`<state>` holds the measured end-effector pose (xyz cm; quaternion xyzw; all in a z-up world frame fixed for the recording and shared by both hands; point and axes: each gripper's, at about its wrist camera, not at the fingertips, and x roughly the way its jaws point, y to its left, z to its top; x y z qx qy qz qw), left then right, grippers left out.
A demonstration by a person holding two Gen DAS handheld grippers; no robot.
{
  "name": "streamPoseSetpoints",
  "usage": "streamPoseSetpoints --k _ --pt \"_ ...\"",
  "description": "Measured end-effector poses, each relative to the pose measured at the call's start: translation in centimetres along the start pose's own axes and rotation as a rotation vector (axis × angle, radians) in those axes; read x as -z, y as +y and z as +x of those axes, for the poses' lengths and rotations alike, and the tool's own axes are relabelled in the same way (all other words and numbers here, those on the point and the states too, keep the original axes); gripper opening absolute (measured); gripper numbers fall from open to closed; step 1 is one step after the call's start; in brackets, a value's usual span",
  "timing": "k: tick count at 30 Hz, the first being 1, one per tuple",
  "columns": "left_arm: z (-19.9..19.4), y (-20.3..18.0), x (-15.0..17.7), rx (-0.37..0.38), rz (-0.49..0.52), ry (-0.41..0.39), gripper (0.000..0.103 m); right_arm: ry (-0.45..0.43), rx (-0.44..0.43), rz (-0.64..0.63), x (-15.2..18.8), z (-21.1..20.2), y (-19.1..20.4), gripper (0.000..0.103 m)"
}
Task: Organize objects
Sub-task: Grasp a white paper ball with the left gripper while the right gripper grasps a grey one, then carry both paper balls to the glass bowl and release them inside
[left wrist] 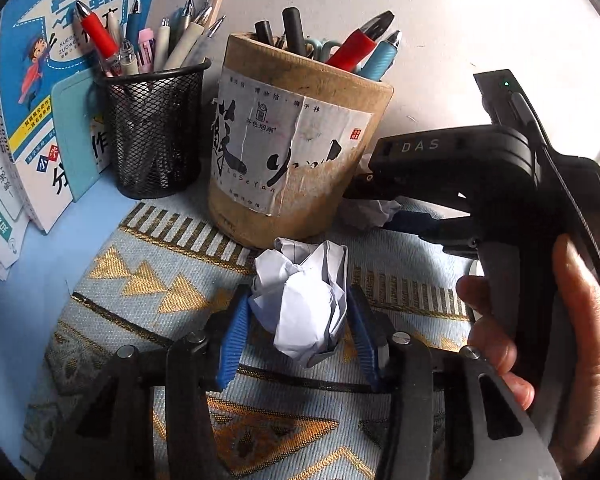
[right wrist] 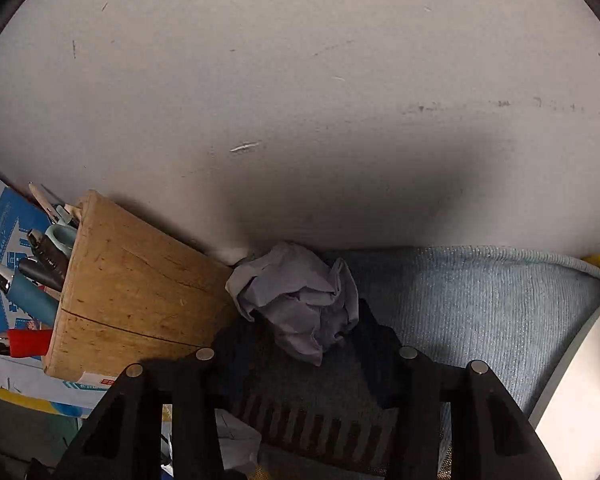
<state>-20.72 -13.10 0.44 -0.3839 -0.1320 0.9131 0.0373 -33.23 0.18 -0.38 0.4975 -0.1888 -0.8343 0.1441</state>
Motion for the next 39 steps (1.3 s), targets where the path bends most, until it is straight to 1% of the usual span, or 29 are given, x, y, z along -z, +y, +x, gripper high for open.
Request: streamPoseSetpoints --k 2,6,9,11,12,13,14,17,19,20,22,24,25,26,27,29,30,31,33,34,35,36,37,38,39 --pt "-0.3 -0.2 0.2 0.003 0.005 -0.011 0.043 -0.009 0.002 -0.018 0.3 -0.4 0.2 0.041" --pt "-1.1 -0.7 0.6 0.018 0.021 -0.038 0.043 -0.04 0.007 -0.008 1.6 -3.2 0.1 0.04" --pt "-1.9 -1.2 1.1 0.023 0.039 -0.061 0.043 -0.05 -0.024 0.009 4.0 -7.4 -0.1 0.04" --pt "-2.9 -2.0 1.7 0.02 0.056 -0.077 0.043 -0.068 -0.036 -0.007 6.1 -10.9 -0.2 0.04" --pt "-3.4 -2.4 2.1 0.041 0.044 -0.066 0.043 -0.075 -0.043 -0.026 7.4 -12.9 -0.2 0.04" --pt "-4.2 -3.0 2.5 0.072 0.035 -0.053 0.043 -0.083 -0.045 -0.048 8.5 -14.8 -0.3 0.04" --pt "-5.5 -3.9 3.0 0.096 0.044 -0.056 0.043 -0.094 -0.04 -0.07 9.5 -16.9 -0.5 0.041" --pt "-10.4 -8.0 5.1 0.141 0.15 -0.08 0.043 -0.136 -0.004 -0.143 13.7 -22.5 -1.7 0.041" --pt "-13.4 -10.6 7.2 0.173 0.192 -0.082 0.043 -0.164 0.021 -0.175 16.5 -26.4 -3.8 0.041" --pt "-14.2 -11.8 7.9 0.193 0.199 -0.077 0.043 -0.179 0.03 -0.187 18.1 -28.1 -4.8 0.041" --pt "-16.3 -12.9 9.7 0.238 0.196 -0.063 0.043 -0.208 0.077 -0.213 21.3 -30.8 -6.7 0.042" --pt "-17.1 -14.7 12.0 0.279 0.201 -0.041 0.043 -0.211 0.123 -0.218 24.5 -32.3 -9.4 0.042" --pt "-17.2 -15.8 13.5 0.291 0.21 -0.03 0.043 -0.208 0.127 -0.213 25.9 -32.9 -11.0 0.042" --pt "-17.8 -17.1 15.2 0.29 0.219 -0.017 0.043 -0.208 0.138 -0.204 27.2 -32.9 -12.3 0.042" --pt "-17.2 -17.9 16.2 0.28 0.231 -0.008 0.043 -0.209 0.157 -0.208 28.4 -32.8 -13.3 0.042" --pt "-16.2 -18.9 17.8 0.255 0.252 -0.006 0.043 -0.182 0.21 -0.269 30.2 -31.8 -14.6 0.042" --pt "-15.8 -19.3 18.5 0.246 0.254 0.001 0.043 -0.177 0.24 -0.292 30.8 -31.5 -15.0 0.042" --pt "-15.2 -19.5 18.9 0.243 0.248 0.009 0.043 -0.181 0.25 -0.316 31.4 -31.4 -15.5 0.042" --pt "-14.3 -19.5 19.5 0.234 0.234 0.016 0.043 -0.172 0.232 -0.331 32.0 -31.2 -16.6 0.042" --pt "-14.0 -19.7 19.7 0.229 0.231 0.025 0.043 -0.159 0.236 -0.324 32.2 -31.0 -17.1 0.042" --pt "-14.0 -19.8 19.7 0.215 0.242 0.024 0.043 -0.153 0.234 -0.324 32.3 -30.9 -17.5 0.042" --pt "-14.2 -19.9 19.7 0.208 0.251 0.005 0.043 -0.148 0.229 -0.328 32.5 -30.9 -17.9 0.043" --pt "-14.3 -19.9 19.8 0.213 0.255 -0.007 0.043 -0.14 0.226 -0.33 32.8 -31.0 -18.3 0.046" --pt "-14.1 -19.8 19.8 0.214 0.254 -0.001 0.043 -0.134 0.224 -0.327 32.8 -31.1 -18.5 0.053" --pt "-13.9 -19.8 19.8 0.209 0.246 0.014 0.043 -0.133 0.216 -0.322 32.9 -31.4 -18.9 0.065"
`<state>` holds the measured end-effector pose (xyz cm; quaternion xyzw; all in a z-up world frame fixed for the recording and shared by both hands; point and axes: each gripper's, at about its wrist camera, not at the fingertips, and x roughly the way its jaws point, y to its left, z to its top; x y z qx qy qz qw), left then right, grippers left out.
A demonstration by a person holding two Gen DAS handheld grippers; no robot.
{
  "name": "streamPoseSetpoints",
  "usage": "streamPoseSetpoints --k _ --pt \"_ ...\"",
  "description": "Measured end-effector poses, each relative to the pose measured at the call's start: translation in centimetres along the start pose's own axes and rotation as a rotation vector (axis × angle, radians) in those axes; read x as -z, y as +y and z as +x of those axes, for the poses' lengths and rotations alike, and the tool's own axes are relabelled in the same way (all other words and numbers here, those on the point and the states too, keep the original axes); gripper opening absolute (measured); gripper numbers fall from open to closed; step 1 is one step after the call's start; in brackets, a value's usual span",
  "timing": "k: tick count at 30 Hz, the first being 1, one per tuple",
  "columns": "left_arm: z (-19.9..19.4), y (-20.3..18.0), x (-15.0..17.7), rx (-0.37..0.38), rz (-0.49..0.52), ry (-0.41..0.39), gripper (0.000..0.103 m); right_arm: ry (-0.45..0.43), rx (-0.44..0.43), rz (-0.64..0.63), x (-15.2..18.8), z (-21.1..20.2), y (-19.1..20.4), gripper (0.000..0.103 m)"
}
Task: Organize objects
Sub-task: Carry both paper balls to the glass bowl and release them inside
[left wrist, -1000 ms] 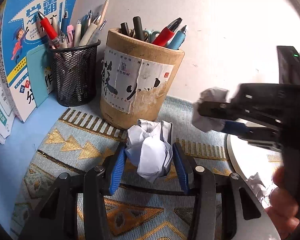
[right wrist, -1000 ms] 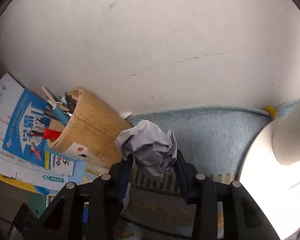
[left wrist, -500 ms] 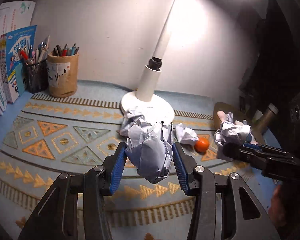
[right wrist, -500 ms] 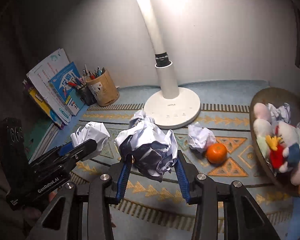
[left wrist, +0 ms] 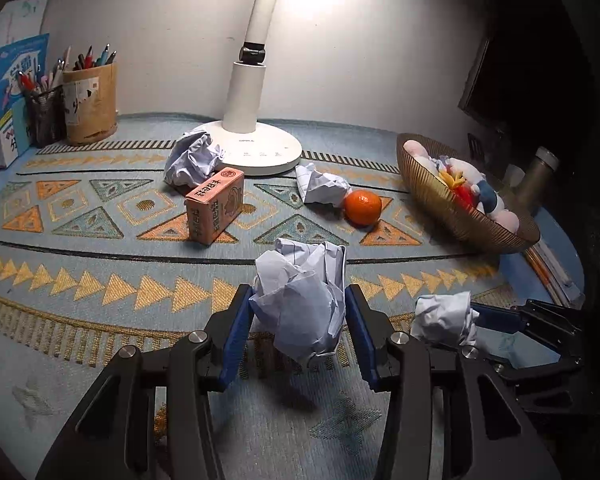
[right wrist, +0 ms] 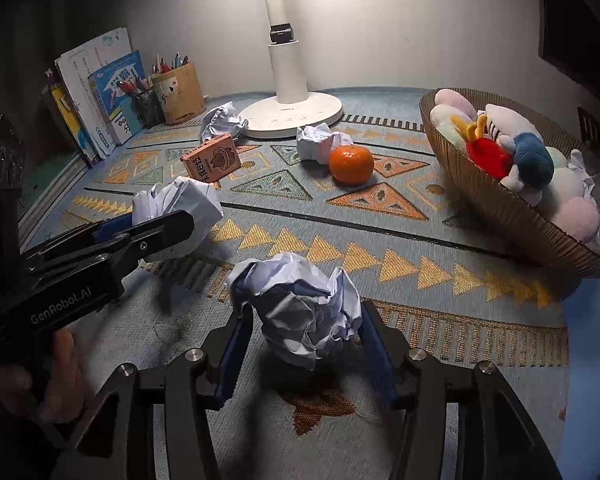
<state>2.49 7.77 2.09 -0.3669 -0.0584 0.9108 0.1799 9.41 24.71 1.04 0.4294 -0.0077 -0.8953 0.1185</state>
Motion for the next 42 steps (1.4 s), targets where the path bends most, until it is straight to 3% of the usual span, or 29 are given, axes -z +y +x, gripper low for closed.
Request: streamPoseSetpoints --k 5,9,14,16,18,20,24,29,32,35,37,39,42 --pt "-0.1 0.4 0.1 0.017 -0.013 -0.003 0.043 -0.012 -0.081 0.082 0.4 -1.0 -1.3 0.08" --pt "0.0 0.2 0.1 0.007 -0.004 0.001 0.043 0.005 -0.135 0.146 0.4 -0.3 -1.5 0.081" --pt "0.1 0.2 0.1 0.013 0.001 0.002 0.043 0.018 -0.092 0.145 0.3 0.7 -1.0 0.08" --pt "0.1 0.1 0.2 0.012 0.008 0.004 0.043 0.008 -0.105 0.155 0.3 0.7 -1.0 0.066" --pt "0.1 -0.1 0.2 0.01 0.013 0.007 0.043 0.012 -0.111 0.152 0.3 0.8 -0.8 0.042" --pt "0.1 -0.2 0.1 0.006 0.018 0.012 0.043 -0.017 -0.087 0.147 0.4 0.2 -0.7 0.041" --pt "-0.2 -2.0 -1.7 0.052 0.037 0.032 0.043 -0.112 -0.118 0.165 -0.9 -3.7 -2.0 0.041" --pt "-0.7 -7.6 -8.4 0.216 0.099 -0.059 0.043 -0.305 0.027 0.202 -4.4 -10.7 -7.2 0.042" --pt "1.1 -11.8 -12.3 0.258 0.164 -0.093 0.043 -0.365 0.135 0.312 -6.5 -12.8 -12.5 0.042" --pt "5.0 -15.2 -15.2 0.246 0.188 -0.059 0.044 -0.367 0.188 0.446 -8.2 -12.9 -17.9 0.042" --pt "7.9 -16.7 -16.4 0.221 0.173 -0.028 0.044 -0.308 0.177 0.533 -9.3 -11.0 -20.8 0.042" --pt "10.3 -17.9 -17.0 0.257 0.166 0.007 0.044 -0.261 0.127 0.585 -10.4 -8.9 -22.8 0.042" --pt "12.6 -19.5 -17.3 0.258 0.187 0.014 0.044 -0.246 0.154 0.596 -11.9 -7.1 -23.9 0.042"
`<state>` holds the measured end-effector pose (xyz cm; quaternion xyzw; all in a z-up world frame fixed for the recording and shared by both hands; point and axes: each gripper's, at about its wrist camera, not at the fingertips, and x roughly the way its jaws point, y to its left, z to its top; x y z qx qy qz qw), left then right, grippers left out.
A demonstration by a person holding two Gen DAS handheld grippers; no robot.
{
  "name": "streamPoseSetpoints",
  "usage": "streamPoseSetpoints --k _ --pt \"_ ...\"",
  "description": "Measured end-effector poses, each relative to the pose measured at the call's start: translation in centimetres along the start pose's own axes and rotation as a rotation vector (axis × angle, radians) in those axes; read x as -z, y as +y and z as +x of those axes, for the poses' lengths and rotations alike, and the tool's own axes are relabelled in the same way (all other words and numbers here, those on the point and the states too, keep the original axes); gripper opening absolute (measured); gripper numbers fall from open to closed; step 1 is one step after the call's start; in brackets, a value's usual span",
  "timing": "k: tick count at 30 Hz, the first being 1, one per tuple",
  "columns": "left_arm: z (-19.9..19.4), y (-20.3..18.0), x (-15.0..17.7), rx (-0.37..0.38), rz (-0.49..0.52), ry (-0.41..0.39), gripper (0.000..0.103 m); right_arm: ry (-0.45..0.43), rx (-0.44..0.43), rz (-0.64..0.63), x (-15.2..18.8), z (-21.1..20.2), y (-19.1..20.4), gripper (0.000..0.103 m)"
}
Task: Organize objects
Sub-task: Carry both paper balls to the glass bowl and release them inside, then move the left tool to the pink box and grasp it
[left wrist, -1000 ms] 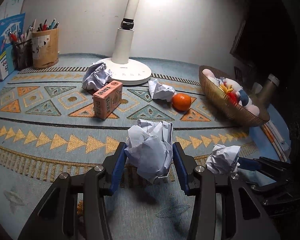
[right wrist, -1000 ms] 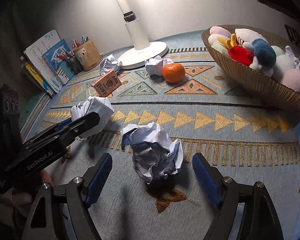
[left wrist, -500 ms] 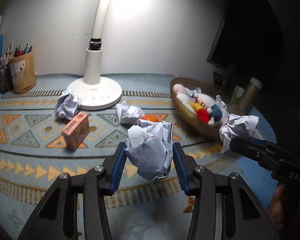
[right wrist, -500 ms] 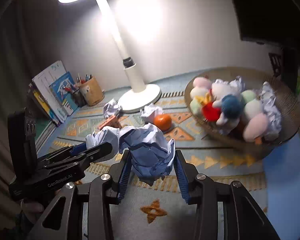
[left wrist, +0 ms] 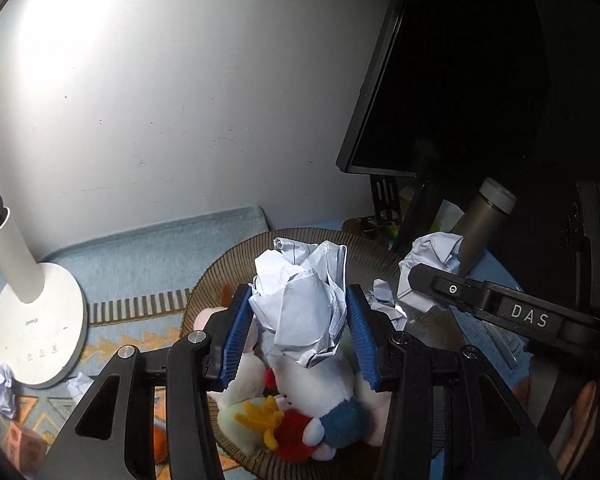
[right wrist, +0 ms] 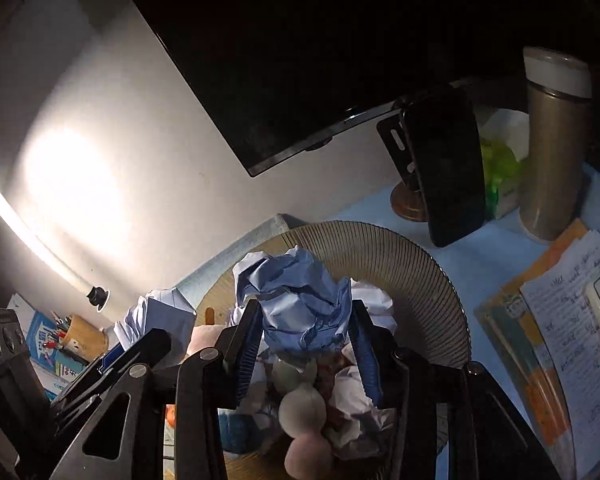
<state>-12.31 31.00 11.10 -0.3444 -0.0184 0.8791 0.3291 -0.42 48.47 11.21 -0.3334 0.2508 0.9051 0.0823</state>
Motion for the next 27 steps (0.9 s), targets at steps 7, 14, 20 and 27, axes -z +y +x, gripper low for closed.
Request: streamPoseSetpoints --k 7,14,20,27 --pt "1.1 1.2 0.3 0.037 -0.082 0.04 0.076 0.039 -0.006 0.009 -1.4 2.0 -0.1 0.057" --pt "-6.9 5.0 2.6 0.038 -0.167 -0.057 0.076 0.018 -0.042 0.005 1.2 -1.8 0.2 0.058" --pt "-18.4 7.6 7.2 -0.099 -0.187 -0.177 0.076 -0.011 -0.13 -0.114 5.8 -7.2 5.7 0.058" --pt "-25.0 13.7 14.2 -0.327 -0.282 -0.193 0.076 0.049 -0.251 -0.222 12.2 -9.5 12.0 0.068"
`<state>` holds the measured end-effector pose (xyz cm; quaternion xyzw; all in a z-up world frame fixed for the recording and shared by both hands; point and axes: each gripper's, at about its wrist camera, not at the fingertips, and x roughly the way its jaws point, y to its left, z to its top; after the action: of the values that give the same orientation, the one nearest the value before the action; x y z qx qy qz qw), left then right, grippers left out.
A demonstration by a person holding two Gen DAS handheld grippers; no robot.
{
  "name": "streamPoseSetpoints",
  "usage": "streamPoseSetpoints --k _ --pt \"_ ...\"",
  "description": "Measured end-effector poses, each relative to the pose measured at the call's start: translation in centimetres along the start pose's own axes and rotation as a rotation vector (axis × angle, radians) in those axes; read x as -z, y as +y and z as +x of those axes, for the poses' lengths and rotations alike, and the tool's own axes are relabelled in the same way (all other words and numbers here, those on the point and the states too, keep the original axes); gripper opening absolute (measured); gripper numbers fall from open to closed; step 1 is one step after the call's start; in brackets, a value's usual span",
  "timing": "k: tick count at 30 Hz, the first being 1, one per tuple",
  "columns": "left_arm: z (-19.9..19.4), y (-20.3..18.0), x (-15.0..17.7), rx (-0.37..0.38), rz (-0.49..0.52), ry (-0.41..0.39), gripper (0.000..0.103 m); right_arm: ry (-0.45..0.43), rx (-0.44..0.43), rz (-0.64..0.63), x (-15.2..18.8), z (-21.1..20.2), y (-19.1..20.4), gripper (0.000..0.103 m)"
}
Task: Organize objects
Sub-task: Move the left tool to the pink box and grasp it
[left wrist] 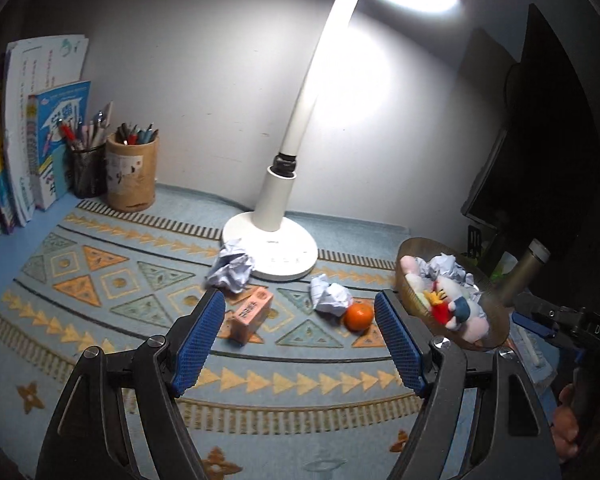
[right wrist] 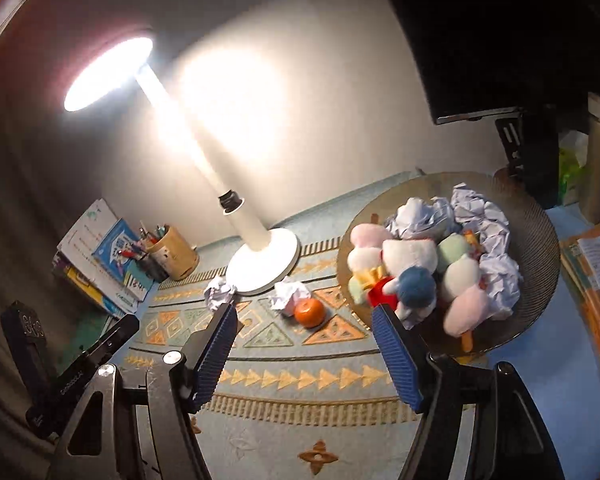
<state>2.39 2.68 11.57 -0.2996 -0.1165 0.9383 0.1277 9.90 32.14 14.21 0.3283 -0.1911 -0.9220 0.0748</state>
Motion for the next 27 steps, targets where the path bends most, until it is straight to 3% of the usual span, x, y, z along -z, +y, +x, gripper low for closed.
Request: streamPoseSetpoints --k 2,6,10,12,21,24,27 --pt "1.1 2.4 1.8 -0.076 -0.024 0.028 0.076 0.011 0.012 -0.053 2.5 2.0 1.7 0.068" --pt "3.7 5.2 5.0 -0.132 -0.03 0.07 0.076 0.046 0.127 -0.136 8.2 7.9 2.7 0.068" --pt "4.8 6.6 6.6 -0.148 -0.077 0.091 0.076 0.082 0.132 -0.102 9.7 10.4 1.1 0.068" --pt "4.7 6.6 6.6 -0.141 -0.077 0.085 0.076 0.097 0.165 -0.094 10.2 11.1 0.6 0.068" --pt "4.8 6.9 6.6 -0.109 -0.102 0.11 0.076 0.108 0.156 -0.099 9.9 11.3 0.8 0.068" --pt "5.9 7.2 5.3 0.052 -0.174 0.2 0.075 0.13 0.165 -0.117 9.8 11.7 1.1 0.068" --pt "6.1 5.9 2.5 0.05 -0.118 0.164 0.076 0.165 0.129 -0.155 8.7 13.1 1.9 0.068"
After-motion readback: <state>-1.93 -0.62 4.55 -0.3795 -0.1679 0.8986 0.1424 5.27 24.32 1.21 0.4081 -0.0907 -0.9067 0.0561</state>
